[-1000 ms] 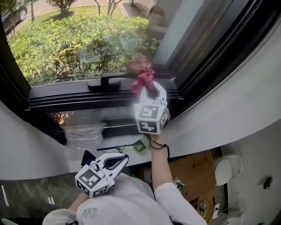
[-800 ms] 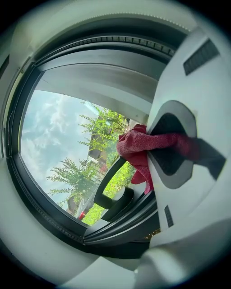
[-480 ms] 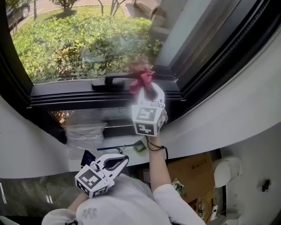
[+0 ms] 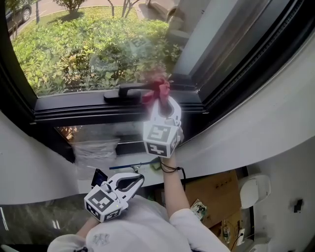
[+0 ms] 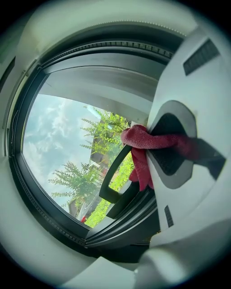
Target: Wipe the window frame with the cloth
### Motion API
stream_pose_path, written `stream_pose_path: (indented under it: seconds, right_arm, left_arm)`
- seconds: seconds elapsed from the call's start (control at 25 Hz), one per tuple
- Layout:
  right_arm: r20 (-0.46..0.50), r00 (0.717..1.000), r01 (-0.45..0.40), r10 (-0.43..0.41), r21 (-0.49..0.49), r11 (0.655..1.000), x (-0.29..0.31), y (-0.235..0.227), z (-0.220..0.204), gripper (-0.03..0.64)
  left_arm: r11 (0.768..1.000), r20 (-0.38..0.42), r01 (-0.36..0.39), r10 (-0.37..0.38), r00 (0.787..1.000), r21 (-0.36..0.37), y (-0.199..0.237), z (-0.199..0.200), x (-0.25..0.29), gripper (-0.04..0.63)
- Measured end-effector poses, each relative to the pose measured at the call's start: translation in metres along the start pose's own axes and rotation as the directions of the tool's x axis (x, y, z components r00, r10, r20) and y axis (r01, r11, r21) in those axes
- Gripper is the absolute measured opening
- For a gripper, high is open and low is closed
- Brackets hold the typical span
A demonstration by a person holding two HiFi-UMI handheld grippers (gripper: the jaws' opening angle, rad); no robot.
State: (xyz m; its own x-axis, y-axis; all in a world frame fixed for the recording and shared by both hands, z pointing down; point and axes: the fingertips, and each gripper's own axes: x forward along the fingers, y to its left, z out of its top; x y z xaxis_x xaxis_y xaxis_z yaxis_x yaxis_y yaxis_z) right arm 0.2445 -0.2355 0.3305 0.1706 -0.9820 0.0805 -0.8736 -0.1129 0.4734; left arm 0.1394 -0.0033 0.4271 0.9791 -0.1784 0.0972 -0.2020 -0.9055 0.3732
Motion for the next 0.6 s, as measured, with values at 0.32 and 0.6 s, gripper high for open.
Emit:
stream_pose_path:
  seconds: [0.32, 0.6]
  right_arm:
    - [-0.009, 0.999, 0.052, -0.052, 0.007, 0.999, -0.006, 0.01, 0.004, 0.052]
    - [0.005, 0.999, 0.047, -0.047, 0.006, 0.999, -0.008, 0.012, 0.004, 0.052]
  left_arm:
    - [1.0, -0.008, 0.011, -0.011, 1.0, -0.006, 0.0, -0.002, 0.002, 0.009]
    - [1.0, -0.01, 0.002, -0.002, 1.0, -0.009, 0.0, -0.004, 0.007, 0.011]
